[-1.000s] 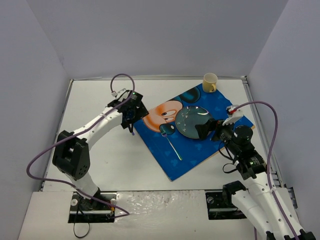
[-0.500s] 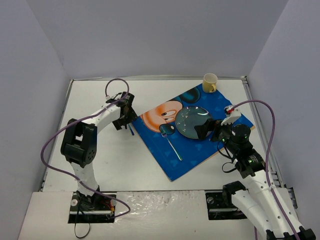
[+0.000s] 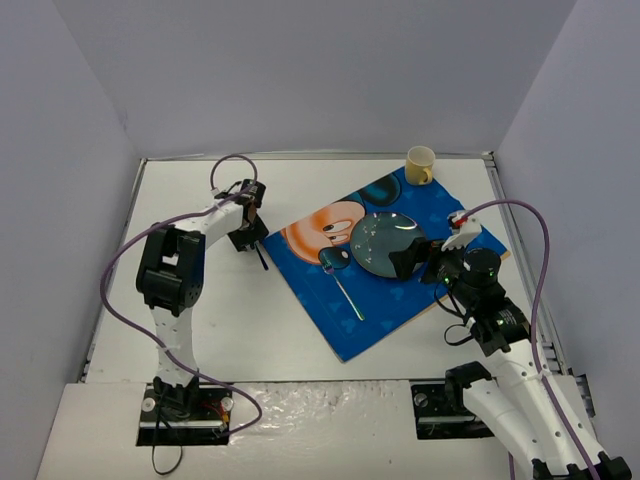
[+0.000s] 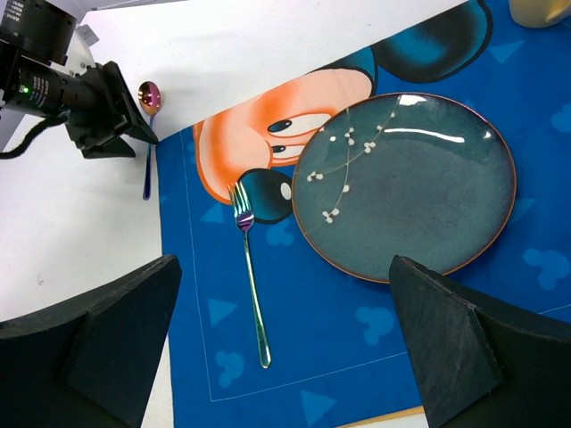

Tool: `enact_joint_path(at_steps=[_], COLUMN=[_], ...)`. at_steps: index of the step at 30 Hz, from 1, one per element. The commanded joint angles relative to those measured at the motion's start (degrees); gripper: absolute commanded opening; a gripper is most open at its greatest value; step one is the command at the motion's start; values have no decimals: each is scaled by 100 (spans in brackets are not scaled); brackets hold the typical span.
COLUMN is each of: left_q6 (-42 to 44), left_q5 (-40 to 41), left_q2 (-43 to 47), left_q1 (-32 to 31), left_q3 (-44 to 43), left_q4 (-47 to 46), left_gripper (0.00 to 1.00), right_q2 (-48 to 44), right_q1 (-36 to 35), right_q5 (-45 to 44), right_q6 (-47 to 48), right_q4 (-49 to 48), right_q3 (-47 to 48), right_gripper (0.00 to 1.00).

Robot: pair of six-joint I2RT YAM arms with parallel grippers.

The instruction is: Set the dinner table for one person

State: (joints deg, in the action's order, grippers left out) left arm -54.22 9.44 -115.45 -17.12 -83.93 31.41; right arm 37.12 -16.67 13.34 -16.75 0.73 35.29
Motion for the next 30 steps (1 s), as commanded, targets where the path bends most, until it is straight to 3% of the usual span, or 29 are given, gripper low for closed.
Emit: enact_joint_path(at_steps=[1, 5, 15, 30], left_q6=[103, 64, 176, 616], left_q5=[52, 55, 48, 1], left_q2=[-45, -117, 116, -527], left_q1=[60, 60, 88, 436], left_q3=[-301, -261, 216, -706], left_q4=[-48, 37, -29, 253], left_gripper=[39, 32, 27, 25], right_q2=[7, -2, 32, -65], right_q1=[-38, -38, -38, -38], right_q5=[-23, -50, -69, -95], right_q6=[42, 40, 40, -9], right_q4=[-261, -249, -249, -231], right_q3=[119, 111, 57, -22], right_gripper=[100, 100, 100, 100])
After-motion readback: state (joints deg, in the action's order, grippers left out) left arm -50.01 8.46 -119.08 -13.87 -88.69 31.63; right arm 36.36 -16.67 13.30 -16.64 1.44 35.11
